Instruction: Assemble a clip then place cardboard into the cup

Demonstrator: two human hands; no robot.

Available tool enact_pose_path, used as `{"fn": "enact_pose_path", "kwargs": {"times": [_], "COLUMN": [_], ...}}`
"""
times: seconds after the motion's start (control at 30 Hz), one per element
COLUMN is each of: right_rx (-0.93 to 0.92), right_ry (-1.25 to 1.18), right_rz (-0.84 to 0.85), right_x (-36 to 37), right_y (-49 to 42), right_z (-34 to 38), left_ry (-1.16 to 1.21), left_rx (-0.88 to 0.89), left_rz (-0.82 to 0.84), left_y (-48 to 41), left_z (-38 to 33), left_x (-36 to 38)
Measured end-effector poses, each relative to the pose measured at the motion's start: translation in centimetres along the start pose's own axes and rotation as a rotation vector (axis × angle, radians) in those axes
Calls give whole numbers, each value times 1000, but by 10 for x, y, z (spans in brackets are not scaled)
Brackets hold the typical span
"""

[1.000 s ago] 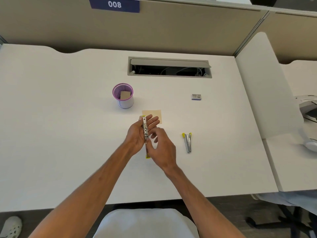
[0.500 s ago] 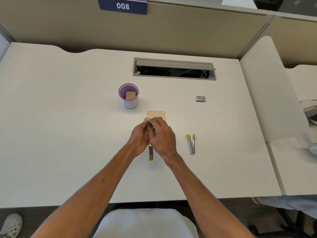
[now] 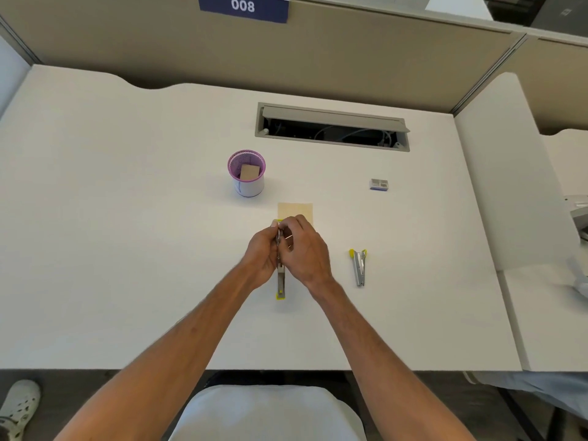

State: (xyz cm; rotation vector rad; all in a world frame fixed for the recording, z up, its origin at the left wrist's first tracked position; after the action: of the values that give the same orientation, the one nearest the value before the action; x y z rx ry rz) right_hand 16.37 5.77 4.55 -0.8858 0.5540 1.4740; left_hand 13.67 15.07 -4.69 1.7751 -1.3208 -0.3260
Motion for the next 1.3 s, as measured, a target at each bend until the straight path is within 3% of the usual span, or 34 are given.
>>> {"fn": "enact_pose_path", "kwargs": {"times": [0.5, 0.67, 1.0, 1.3], "right_rx": [-71, 5, -99, -234], "right_ry": [-73, -212, -227, -157], "right_rz": [82, 73, 83, 68], "right_x": [-5, -3, -5, -4], "right_y": [0, 2, 9, 25], "right_z": [-4, -11, -8, 1], "left_ry": [43, 115, 81, 134], "left_rx": [-5, -30, -22, -65], "left_rz": [33, 84, 2, 119], "left_y": [-10, -14, -11, -14], "left_z": [4, 6, 8, 6], "left_x": [11, 19, 15, 22]}}
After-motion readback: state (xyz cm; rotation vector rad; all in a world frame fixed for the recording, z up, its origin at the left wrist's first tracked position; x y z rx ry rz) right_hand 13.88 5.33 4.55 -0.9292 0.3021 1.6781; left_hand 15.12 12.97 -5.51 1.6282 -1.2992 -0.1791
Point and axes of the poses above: each hand's wrist, its own y-axis away from the middle knuckle, its own x-axis out of the palm, z = x × y, the point moved 10 cm from there along -y, towards the middle knuckle, and after that the axes turned 9 degrees about -z, right-handed, at the moved point
